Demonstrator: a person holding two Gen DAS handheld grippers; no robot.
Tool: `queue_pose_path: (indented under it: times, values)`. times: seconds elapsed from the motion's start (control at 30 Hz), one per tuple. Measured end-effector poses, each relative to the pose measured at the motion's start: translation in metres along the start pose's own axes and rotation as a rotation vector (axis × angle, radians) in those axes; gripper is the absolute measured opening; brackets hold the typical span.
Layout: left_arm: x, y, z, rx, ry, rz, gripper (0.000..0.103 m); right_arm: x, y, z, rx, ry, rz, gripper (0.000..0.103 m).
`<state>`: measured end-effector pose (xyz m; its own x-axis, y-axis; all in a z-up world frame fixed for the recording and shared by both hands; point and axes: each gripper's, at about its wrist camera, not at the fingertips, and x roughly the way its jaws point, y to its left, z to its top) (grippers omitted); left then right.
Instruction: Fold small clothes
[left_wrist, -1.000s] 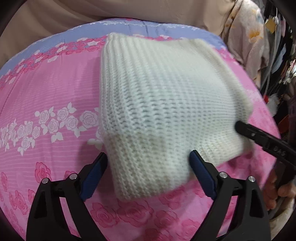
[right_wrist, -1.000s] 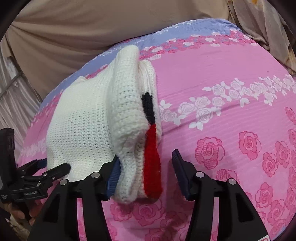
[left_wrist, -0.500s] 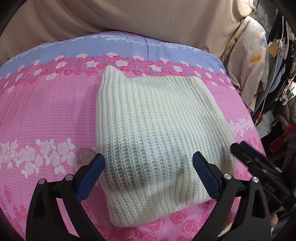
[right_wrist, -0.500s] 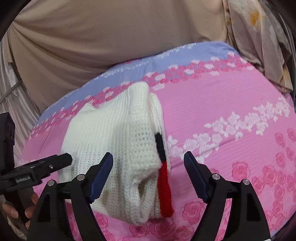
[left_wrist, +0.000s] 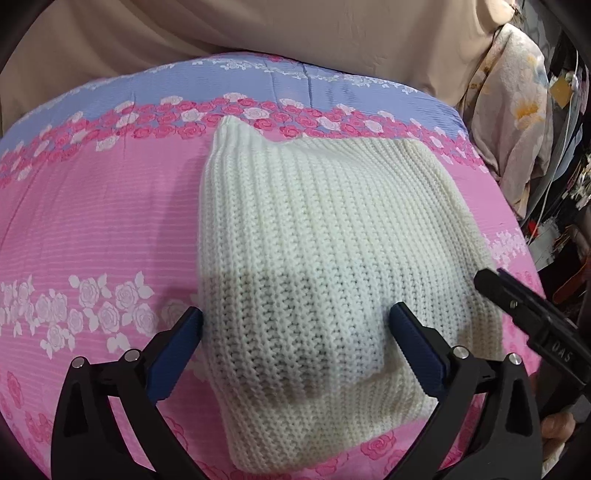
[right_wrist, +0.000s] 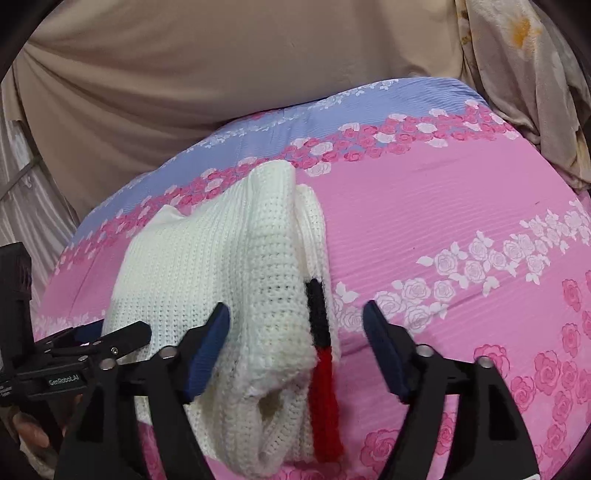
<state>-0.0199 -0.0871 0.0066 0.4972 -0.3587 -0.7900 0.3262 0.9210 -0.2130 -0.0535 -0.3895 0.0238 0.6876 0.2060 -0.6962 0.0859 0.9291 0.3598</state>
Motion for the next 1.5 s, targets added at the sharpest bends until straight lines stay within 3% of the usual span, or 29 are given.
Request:
queue_pose_path:
  times: [0.07, 0.2, 0.33, 0.5, 0.57, 0.63, 0.73, 0.8, 1.0, 1.13, 1.33, 1.5]
  values:
    - [0.001, 0.003, -0.002, -0.011, 0.013, -0.028, 0.098, 0.014, -0.005, -0.006, 0.011, 0.063, 0.007, 0.084]
    - [0.016, 0.011, -0.001, -0.044, 0.051, -0.077, 0.098, 0.038, -0.014, -0.012, 0.096, 0.127, 0.132, 0.087]
    - [0.033, 0.023, 0.004, -0.115, 0.091, -0.185, 0.098, 0.046, -0.01, -0.005, 0.082, 0.127, 0.161, 0.091]
    - [0.036, 0.02, 0.009, -0.095, 0.072, -0.214, 0.098, 0.055, -0.003, 0.001, 0.068, 0.132, 0.199, 0.091]
    - [0.035, 0.018, 0.01, -0.081, 0.07, -0.217, 0.094, 0.057, 0.0, 0.003, 0.067, 0.122, 0.217, 0.081]
    - [0.026, 0.015, 0.013, -0.053, 0.046, -0.219, 0.072, 0.052, 0.003, 0.004, 0.077, 0.116, 0.249, 0.055]
    - [0.006, 0.011, 0.02, -0.002, 0.005, -0.238, 0.051, 0.031, 0.012, 0.008, 0.051, 0.07, 0.22, 0.044]
    - [-0.011, 0.009, 0.026, 0.028, -0.026, -0.28, 0.048, 0.013, 0.019, 0.011, 0.046, 0.028, 0.214, 0.042]
    - [-0.084, -0.008, 0.052, 0.147, -0.185, -0.391, 0.047, -0.075, 0.057, 0.034, -0.048, -0.202, 0.186, 0.041]
    - [-0.155, -0.015, 0.069, 0.239, -0.373, -0.428, 0.047, -0.139, 0.096, 0.054, -0.139, -0.404, 0.181, 0.041]
    - [-0.261, -0.006, 0.085, 0.334, -0.66, -0.417, 0.047, -0.208, 0.158, 0.083, -0.258, -0.674, 0.25, 0.042]
    - [-0.316, 0.024, 0.095, 0.361, -0.864, -0.353, 0.05, -0.218, 0.204, 0.115, -0.332, -0.783, 0.341, 0.044]
